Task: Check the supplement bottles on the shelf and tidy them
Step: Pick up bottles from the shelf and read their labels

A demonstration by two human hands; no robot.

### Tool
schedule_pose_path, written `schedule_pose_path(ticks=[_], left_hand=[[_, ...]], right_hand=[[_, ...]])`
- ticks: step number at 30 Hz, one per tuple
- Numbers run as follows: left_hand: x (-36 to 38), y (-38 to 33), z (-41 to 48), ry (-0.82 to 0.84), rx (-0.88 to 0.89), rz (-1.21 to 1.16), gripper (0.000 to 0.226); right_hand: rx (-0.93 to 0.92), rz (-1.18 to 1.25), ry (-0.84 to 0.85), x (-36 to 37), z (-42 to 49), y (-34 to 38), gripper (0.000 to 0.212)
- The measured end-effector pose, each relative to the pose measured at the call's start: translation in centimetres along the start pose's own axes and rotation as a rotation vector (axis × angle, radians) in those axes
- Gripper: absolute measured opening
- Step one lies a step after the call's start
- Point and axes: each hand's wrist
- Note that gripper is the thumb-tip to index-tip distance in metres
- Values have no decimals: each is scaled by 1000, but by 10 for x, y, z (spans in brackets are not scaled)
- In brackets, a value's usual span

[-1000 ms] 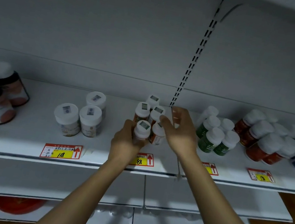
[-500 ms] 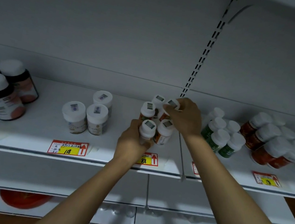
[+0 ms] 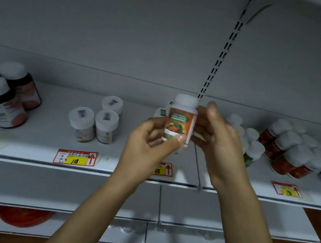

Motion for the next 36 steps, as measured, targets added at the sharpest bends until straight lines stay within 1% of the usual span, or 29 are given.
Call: schedule_pose_path(ticks=[2, 5, 8, 11, 12, 14, 15, 17, 18, 21, 24, 27, 31, 34, 36], left_hand=[[-9, -8, -5, 68, -161, -284, 31], [-19, -14, -11, 163, -269, -490, 27], [-23, -16, -15, 195, -301, -575, 25], [-26, -15, -16, 199, -306, -638, 29], [-26, -14, -16, 215, -309, -667, 29], [-28, -13, -16, 251, -320, -717, 22], [-29, -12, -16, 270, -318, -751, 27], [-29, -10, -16, 311, -319, -827, 54], [-29, -10, -17, 322, -324, -845, 59], [-27, -13, -18, 318, -333, -749, 48], [-27, -13, -17, 286, -349, -674, 51], [-27, -13, -17, 266, -355, -635, 53], [-27, -12, -18, 256, -369, -619, 63], [-27, -14, -20, 284, -359, -637, 56], [-27, -15, -23, 301, -346, -639, 51]], right_hand=[[57, 157, 55, 4, -9, -7, 49], [86, 270, 126, 14, -20, -16, 50], [89, 298, 159, 25, -27, -17, 44], [61, 263, 134, 31, -30, -15, 24], [41, 235, 133, 32, -32, -14, 23], [2, 194, 123, 36, -36, -11, 29], [-20, 186, 116, 37, -38, -9, 35], [-72, 161, 108, 40, -44, -7, 44], [-99, 137, 108, 41, -45, -6, 45], [-127, 82, 134, 40, -47, -7, 51], [-123, 56, 164, 39, -47, -8, 55], [-91, 73, 162, 39, -47, -7, 50], [-70, 106, 149, 39, -48, -8, 48], [-54, 129, 108, 39, -49, -7, 48], [-34, 142, 74, 38, -48, -7, 45]])
Point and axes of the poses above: each hand's wrist, its own z-axis towards the middle knuckle, its own x-axis out of the palm, y = z × x, and after that the axes turned 11 degrees about z, right-handed
